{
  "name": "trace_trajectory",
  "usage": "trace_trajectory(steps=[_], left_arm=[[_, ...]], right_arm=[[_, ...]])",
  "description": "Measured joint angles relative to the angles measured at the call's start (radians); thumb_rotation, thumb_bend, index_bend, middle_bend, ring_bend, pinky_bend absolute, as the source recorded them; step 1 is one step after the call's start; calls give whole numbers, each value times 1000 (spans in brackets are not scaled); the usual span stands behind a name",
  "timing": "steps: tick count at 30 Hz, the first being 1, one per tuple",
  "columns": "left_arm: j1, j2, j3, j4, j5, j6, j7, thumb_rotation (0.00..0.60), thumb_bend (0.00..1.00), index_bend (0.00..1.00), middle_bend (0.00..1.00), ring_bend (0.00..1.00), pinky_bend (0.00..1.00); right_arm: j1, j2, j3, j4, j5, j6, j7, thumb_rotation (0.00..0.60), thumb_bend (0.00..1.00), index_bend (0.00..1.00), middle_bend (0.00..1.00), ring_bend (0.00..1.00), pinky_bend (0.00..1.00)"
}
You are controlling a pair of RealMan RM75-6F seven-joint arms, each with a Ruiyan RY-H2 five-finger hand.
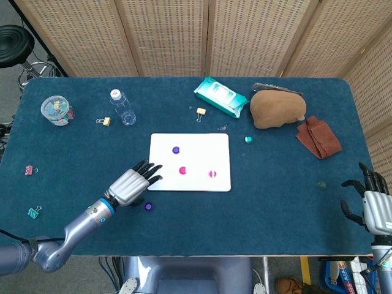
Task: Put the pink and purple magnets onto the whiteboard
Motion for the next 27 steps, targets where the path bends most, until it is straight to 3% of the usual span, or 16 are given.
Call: trace_trajectory(steps=[7,14,27], left_arm=[[41,-20,40,29,84,22,-27,600,292,250,0,0,0],[65,-46,61,62,102,16,-27,600,292,274,0,0,0],[106,-82,67,102,150,36,-20,600,293,339,0,0,0]], right_arm=[[-2,4,1,0,-2,3,9,600,417,358,0,0,0],[-4,6,1,0,-3,5,14,600,417,358,0,0,0],[-3,7,0,1,-1,2,15,600,417,359,0,0,0]])
